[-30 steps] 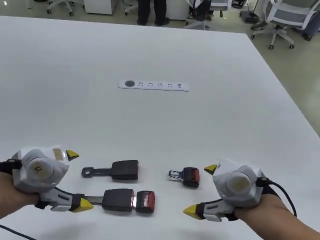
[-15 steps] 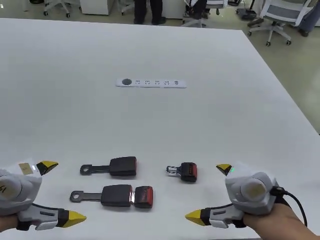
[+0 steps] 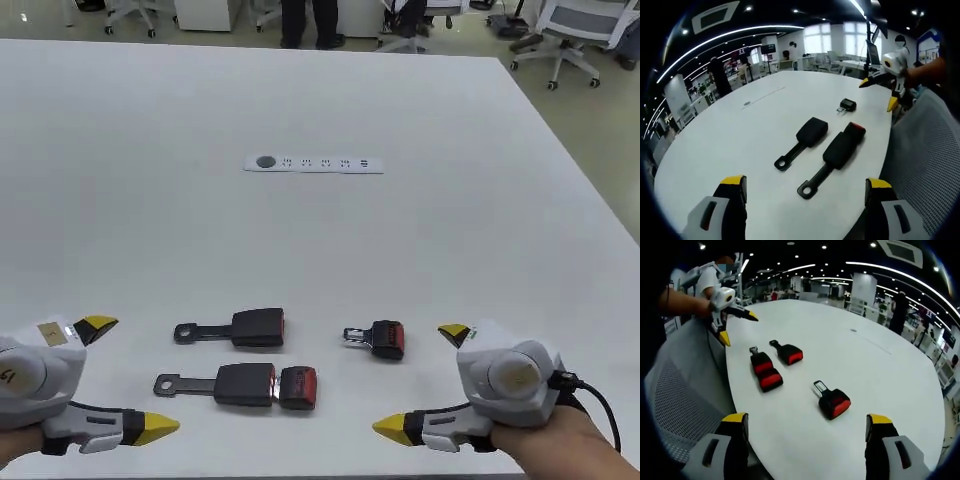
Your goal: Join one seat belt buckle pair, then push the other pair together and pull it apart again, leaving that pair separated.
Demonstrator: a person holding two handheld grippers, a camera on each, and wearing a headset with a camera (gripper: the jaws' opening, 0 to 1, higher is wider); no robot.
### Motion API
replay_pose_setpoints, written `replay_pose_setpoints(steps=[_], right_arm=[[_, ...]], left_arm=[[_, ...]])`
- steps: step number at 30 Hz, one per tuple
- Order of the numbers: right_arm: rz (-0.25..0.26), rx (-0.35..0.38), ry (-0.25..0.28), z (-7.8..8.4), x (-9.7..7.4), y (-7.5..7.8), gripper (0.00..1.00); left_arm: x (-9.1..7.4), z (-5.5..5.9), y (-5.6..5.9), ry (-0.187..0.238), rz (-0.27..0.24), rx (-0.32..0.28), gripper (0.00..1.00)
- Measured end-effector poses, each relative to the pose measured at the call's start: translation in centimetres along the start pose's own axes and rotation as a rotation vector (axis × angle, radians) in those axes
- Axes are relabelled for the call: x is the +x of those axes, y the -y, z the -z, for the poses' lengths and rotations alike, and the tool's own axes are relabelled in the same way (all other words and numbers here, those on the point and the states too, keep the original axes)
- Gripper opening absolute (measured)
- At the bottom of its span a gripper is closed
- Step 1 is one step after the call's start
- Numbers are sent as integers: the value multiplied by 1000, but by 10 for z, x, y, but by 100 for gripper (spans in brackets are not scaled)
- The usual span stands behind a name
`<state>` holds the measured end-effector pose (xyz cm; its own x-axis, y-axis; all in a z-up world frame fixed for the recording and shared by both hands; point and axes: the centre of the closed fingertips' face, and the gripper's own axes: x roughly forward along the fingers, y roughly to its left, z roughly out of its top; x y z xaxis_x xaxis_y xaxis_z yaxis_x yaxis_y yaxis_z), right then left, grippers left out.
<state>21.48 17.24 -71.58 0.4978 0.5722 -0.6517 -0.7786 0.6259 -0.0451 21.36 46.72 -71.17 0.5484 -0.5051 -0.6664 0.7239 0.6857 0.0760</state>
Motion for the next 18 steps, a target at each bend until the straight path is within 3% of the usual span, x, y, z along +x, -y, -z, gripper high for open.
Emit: replay_pose_setpoints(steps=[6,8,10,12,18], right_arm=[[8,8,6,-1,0,5,99],[14,18,8,0,0,8,99],[13,25,10,0,-1,9,99],[11,30,9,0,-1,7,99],[6,39,14,-2,-2,3,99]], left_arm=[[2,5,-7,11,-3,-11,100],[1,1,-2,9,-1,-13,100],[2,5,-6,14,0,-17,100],[0,-1,-1,18,1,-17,100],[2,10,-10,16,-4,-35,100]])
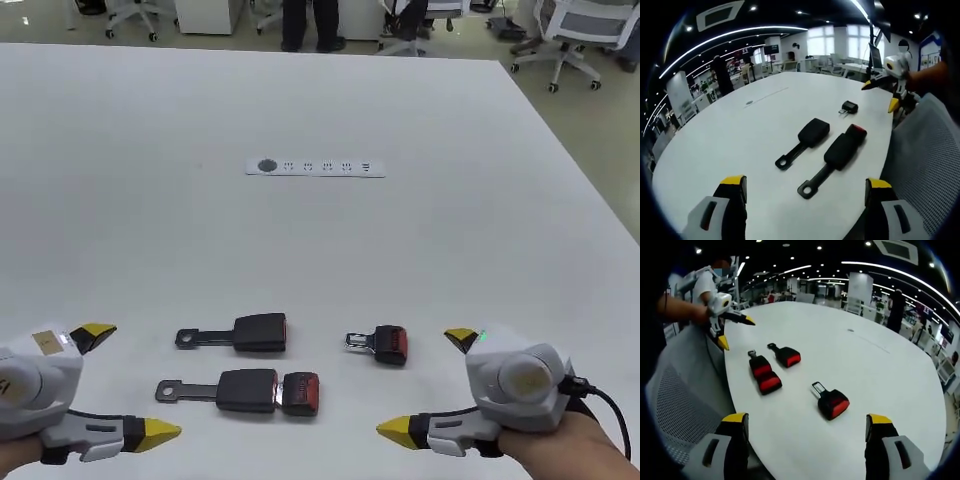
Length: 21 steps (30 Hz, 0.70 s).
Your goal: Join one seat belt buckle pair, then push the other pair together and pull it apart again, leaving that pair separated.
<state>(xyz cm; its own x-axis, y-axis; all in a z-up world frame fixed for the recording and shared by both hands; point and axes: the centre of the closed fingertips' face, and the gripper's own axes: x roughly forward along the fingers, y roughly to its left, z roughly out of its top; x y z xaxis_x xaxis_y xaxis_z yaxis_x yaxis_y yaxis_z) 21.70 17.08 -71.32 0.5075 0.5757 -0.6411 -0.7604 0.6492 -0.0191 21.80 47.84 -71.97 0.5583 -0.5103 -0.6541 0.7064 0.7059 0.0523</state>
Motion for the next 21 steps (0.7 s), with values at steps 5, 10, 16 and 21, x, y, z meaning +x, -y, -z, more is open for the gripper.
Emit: replay_pose_setpoints(steps=[5,10,16,21], right_arm=[[1,3,9,-3,0,-1,99],[0,7,12,-3,-1,-2,98],[12,23,9,-2,-4,-1,98],[4,20,6,-3,-2,-8,98]], left_arm=[[-2,-4,-1,17,-12,-32,100],[-1,0,6,-6,3,-10,100],[0,4,6,-18,4,1,100],[-2,0,7,-12,-4,4,100]])
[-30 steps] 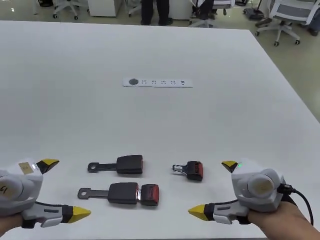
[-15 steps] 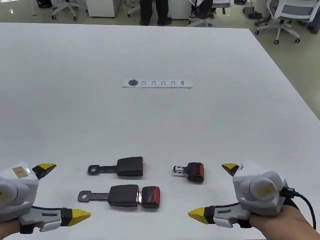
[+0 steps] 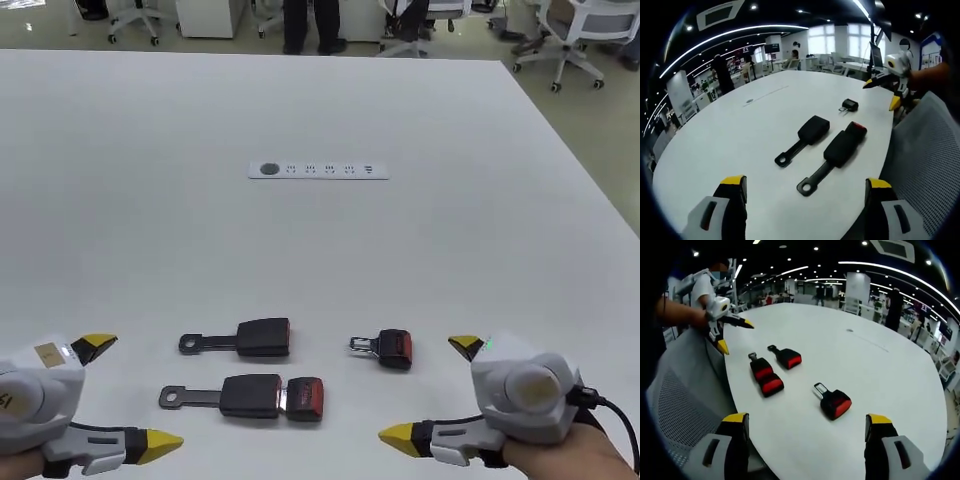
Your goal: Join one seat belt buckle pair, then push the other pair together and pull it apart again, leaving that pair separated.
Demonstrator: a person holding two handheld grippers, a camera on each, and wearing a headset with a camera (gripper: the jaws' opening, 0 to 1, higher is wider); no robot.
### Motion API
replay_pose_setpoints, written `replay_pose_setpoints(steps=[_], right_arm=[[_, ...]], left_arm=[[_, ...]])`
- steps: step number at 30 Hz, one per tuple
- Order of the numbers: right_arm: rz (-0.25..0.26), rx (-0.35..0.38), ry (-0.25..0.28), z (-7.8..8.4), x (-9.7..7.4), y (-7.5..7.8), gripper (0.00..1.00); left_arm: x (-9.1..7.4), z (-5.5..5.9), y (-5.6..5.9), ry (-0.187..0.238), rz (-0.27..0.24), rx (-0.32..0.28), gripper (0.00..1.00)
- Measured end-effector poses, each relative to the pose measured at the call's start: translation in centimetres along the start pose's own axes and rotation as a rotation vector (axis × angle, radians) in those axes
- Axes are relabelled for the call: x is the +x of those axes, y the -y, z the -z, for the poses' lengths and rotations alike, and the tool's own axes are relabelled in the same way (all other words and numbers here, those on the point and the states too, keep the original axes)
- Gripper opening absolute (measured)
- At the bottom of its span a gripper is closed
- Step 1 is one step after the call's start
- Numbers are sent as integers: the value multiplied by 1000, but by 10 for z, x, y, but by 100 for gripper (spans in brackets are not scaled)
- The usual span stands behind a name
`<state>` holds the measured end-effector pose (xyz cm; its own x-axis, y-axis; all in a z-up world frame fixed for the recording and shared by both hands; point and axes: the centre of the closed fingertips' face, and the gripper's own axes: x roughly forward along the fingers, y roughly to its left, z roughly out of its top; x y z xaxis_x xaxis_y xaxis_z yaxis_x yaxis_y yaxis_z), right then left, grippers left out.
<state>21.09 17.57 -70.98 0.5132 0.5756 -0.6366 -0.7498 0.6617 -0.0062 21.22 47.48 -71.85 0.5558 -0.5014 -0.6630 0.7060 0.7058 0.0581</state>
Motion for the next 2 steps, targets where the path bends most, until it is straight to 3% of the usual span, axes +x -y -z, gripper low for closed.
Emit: replay_pose_setpoints(steps=[2], right_arm=[[-4,-6,-2,-1,0,-2,98]], left_arm=[[2,3,-1,1,4,4,100]])
